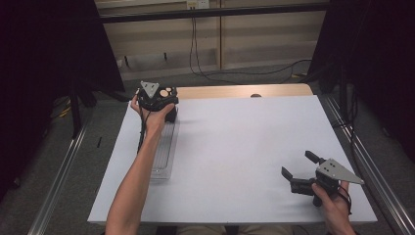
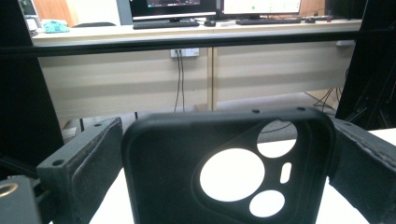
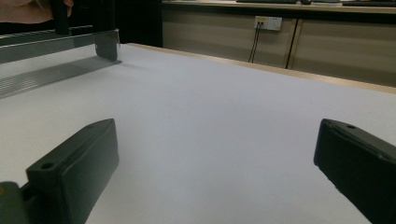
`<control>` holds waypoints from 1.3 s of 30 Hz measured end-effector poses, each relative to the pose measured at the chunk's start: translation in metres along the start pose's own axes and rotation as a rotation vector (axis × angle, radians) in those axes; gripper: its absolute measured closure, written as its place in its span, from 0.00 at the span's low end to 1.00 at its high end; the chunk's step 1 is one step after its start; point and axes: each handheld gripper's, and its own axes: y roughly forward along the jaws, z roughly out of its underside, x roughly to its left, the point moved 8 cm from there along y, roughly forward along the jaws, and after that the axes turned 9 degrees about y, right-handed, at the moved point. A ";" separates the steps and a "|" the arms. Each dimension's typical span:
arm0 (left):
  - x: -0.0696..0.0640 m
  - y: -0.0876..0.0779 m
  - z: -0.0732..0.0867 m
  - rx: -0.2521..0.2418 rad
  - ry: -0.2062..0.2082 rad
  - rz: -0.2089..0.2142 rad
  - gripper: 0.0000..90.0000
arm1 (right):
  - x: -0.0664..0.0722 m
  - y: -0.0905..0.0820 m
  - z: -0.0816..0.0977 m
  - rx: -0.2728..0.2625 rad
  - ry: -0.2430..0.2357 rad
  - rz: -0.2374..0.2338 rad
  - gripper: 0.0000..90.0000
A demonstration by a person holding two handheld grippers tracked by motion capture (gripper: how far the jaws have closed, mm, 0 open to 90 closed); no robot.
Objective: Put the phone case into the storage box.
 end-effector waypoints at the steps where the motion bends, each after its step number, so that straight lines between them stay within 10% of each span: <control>1: -0.001 0.000 0.000 0.000 -0.008 0.010 0.03 | 0.000 0.000 0.000 0.001 0.001 0.000 0.00; 39: 0.017 -0.021 -0.031 -0.073 -0.006 0.040 0.02 | 0.002 0.002 0.001 0.009 0.010 -0.003 0.00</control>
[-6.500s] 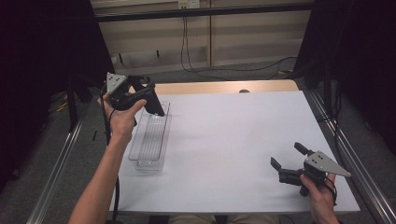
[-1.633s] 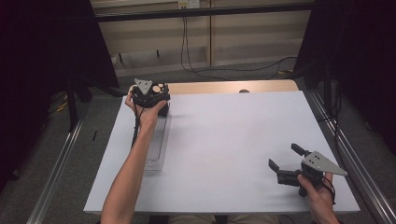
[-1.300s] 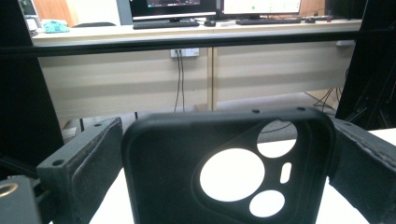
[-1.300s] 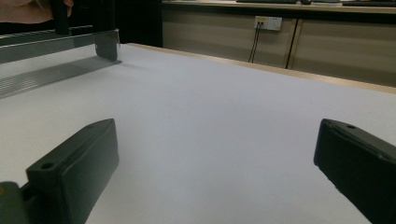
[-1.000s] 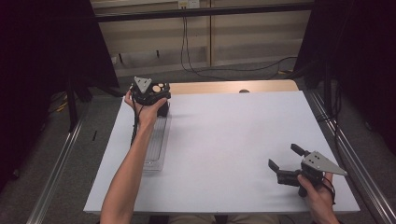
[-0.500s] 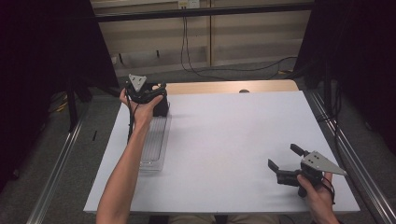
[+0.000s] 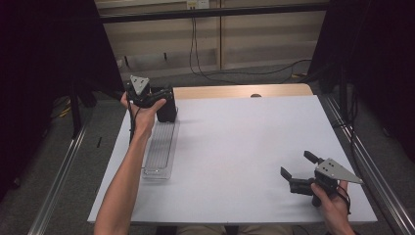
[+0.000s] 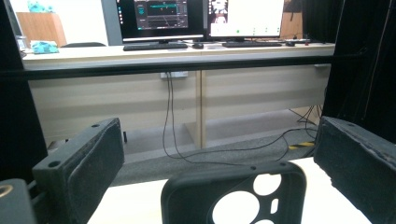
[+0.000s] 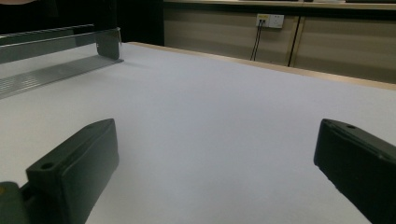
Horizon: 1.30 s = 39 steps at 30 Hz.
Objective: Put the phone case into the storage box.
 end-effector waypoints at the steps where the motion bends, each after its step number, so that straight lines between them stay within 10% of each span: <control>1: -0.002 -0.001 -0.003 -0.016 0.004 0.020 0.02 | 0.000 0.000 0.000 0.001 -0.002 -0.001 0.00; 22: 0.005 -0.024 -0.022 -0.014 -0.020 0.065 0.03 | 0.001 0.000 -0.001 -0.006 -0.006 -0.002 0.00; 39: -0.020 -0.051 -0.026 -0.020 0.038 0.181 0.04 | 0.000 0.000 -0.001 -0.006 -0.008 0.002 0.00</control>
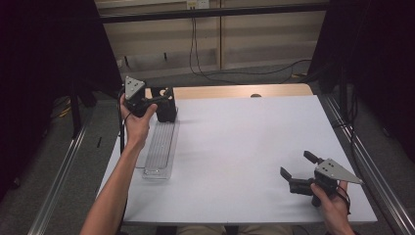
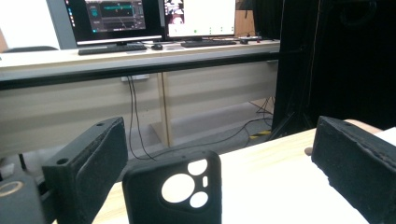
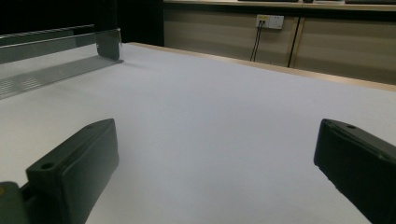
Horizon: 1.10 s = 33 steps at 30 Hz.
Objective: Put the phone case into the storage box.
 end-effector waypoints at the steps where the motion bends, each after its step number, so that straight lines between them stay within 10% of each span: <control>1: 0.000 0.000 0.000 0.000 0.000 0.000 0.04 | 0.000 0.000 0.000 0.000 0.000 -0.001 0.00; 14: -0.021 -0.017 0.014 -0.050 -0.034 0.115 0.01 | -0.002 0.000 0.000 0.002 0.008 -0.006 0.00; 33: -0.043 -0.047 0.022 -0.070 -0.053 0.178 0.01 | -0.005 0.000 0.000 -0.011 0.018 0.003 0.00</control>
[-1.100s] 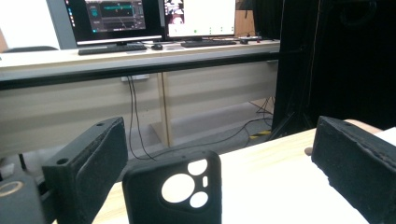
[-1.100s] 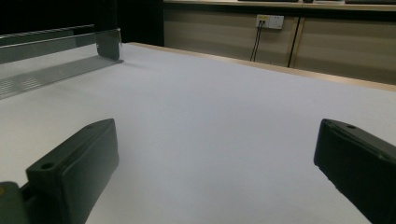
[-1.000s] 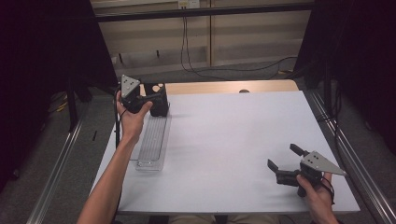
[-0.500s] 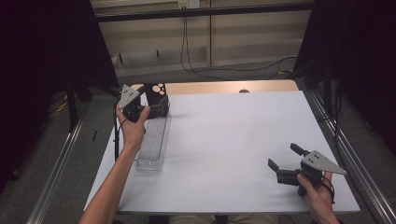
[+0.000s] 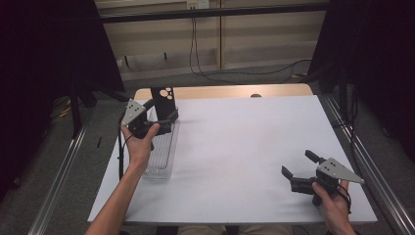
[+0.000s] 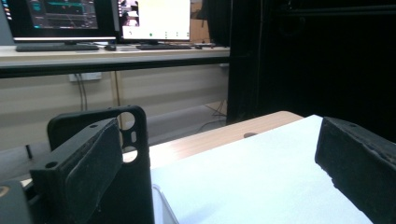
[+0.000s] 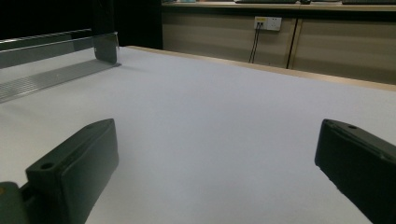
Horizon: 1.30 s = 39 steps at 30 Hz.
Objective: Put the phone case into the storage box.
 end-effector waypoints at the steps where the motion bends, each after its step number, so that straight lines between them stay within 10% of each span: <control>1: -0.002 -0.004 0.000 -0.002 -0.002 0.007 0.01 | 0.000 0.000 -0.001 -0.003 -0.005 -0.003 0.00; 39: -0.024 -0.083 0.029 -0.008 -0.008 -0.024 0.02 | 0.006 -0.001 -0.002 -0.005 -0.019 -0.007 0.00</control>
